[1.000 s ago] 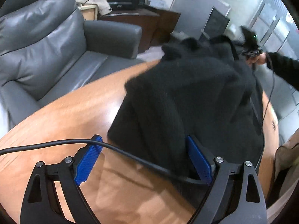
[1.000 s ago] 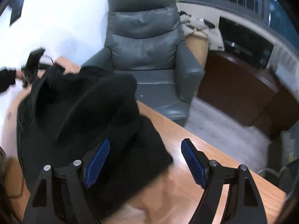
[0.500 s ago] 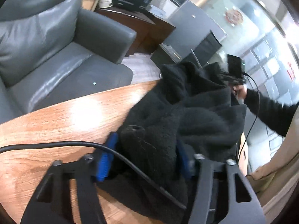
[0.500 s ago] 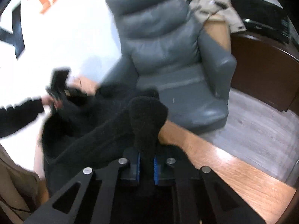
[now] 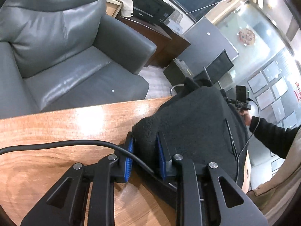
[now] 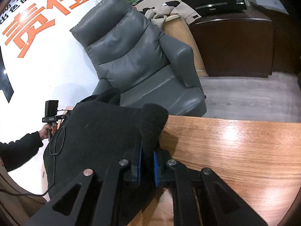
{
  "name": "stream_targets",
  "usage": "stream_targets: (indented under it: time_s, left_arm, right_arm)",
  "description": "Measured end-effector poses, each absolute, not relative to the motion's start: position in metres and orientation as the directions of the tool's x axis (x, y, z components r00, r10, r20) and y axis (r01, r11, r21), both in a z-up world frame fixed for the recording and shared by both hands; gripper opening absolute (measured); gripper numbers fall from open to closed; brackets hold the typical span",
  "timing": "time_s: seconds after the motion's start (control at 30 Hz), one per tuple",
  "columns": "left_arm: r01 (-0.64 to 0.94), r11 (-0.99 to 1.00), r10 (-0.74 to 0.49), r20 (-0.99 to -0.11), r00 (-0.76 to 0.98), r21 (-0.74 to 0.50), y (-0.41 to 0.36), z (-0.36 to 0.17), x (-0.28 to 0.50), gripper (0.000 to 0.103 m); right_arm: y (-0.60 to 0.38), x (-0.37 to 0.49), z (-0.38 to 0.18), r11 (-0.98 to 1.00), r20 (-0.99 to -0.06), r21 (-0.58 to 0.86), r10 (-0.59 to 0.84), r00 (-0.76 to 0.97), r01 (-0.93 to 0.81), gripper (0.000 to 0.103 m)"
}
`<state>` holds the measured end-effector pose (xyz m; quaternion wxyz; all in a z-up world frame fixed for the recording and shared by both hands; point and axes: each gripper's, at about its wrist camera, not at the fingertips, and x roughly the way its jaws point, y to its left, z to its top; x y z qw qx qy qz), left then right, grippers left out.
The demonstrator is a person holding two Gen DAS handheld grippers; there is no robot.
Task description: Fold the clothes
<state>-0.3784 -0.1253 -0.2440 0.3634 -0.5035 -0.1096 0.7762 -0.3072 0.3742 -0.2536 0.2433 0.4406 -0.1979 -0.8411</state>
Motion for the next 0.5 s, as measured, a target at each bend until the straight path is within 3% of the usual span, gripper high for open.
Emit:
stream_targets:
  time_s: [0.07, 0.13, 0.17, 0.27, 0.33, 0.4, 0.5]
  left_arm:
    - [-0.455, -0.733, 0.653, -0.710, -0.262, -0.506, -0.129, -0.235, -0.375, 0.037]
    - [-0.455, -0.750, 0.638, -0.706, -0.306, -0.480, -0.138, -0.216, -0.368, 0.039]
    - [-0.455, -0.758, 0.631, -0.703, -0.328, -0.467, -0.143, -0.207, -0.364, 0.039]
    - [-0.530, -0.747, 0.630, -0.683, -0.370, -0.402, -0.137, -0.164, -0.330, 0.055]
    - [-0.635, -0.677, 0.670, -0.669, -0.322, -0.372, -0.114, -0.143, -0.296, 0.064]
    - [-0.713, -0.606, 0.696, -0.669, -0.261, -0.352, -0.092, -0.136, -0.269, 0.069]
    - [-0.744, -0.569, 0.686, -0.701, -0.195, -0.350, -0.072, -0.162, -0.251, 0.069]
  right_arm:
    - [0.374, -0.304, -0.248, -0.841, -0.675, 0.498, -0.530, -0.513, 0.213, 0.029]
    - [0.378, -0.297, -0.238, -0.878, -0.707, 0.452, -0.461, -0.536, 0.159, 0.057]
    - [0.380, -0.293, -0.230, -0.894, -0.718, 0.425, -0.428, -0.549, 0.142, 0.062]
    - [0.359, -0.264, -0.181, -0.944, -0.708, 0.263, -0.330, -0.624, 0.200, 0.064]
    - [0.335, -0.242, -0.146, -0.954, -0.684, 0.140, -0.288, -0.670, 0.267, 0.074]
    - [0.278, -0.220, -0.125, -0.900, -0.670, 0.047, -0.350, -0.654, 0.433, 0.074]
    - [0.221, -0.209, -0.154, -0.842, -0.744, 0.034, -0.380, -0.550, 0.538, 0.073]
